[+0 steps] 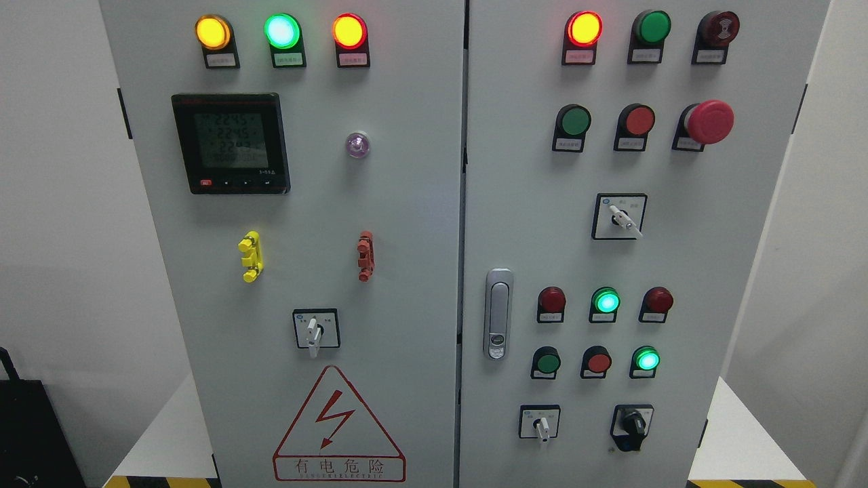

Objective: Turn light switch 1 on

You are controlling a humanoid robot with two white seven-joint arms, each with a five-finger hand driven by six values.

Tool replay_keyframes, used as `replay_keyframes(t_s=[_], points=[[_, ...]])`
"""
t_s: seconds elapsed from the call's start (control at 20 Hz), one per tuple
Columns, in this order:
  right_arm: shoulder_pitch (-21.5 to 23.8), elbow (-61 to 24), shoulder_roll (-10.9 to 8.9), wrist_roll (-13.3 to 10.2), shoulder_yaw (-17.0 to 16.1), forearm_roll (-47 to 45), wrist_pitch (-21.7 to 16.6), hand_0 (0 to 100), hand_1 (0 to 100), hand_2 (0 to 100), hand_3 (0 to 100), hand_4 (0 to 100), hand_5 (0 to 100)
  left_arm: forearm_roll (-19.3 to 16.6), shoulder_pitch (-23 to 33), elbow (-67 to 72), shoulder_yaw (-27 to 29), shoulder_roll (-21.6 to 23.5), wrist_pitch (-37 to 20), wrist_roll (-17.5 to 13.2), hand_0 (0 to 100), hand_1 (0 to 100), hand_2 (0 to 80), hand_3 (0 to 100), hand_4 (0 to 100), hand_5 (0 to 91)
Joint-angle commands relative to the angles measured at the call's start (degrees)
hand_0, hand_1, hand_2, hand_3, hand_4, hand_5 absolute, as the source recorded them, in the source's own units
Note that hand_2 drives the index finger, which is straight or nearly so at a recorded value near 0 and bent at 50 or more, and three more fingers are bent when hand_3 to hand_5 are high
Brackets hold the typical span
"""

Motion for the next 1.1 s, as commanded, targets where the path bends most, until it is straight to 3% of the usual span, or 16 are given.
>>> replay_keyframes(t_s=[0.0,0.8,1.05], points=[[0.00,0.00,0.00,0.03,-0.08,0.00,0.00,0,0,0,0,0,0,-0.04,0.16,-0.24,0.67,-0.50,-0.02,-0.24,38,0,0.0,0,0,0.0],[0.00,0.00,0.00,0.03,0.01,0.00,0.00,0,0,0,0,0,0,0.49,1.48,-0.94,0.76,-0.85,-0.28,-0.33,38,0,0.0,0,0,0.0],[0.00,0.00,0.00,0.03,0.01,0.00,0.00,0,0,0,0,0,0,-0.12,7.71,-16.64,0.67,0.11,-2.39,-0.68,38,0,0.0,2,3,0.0]])
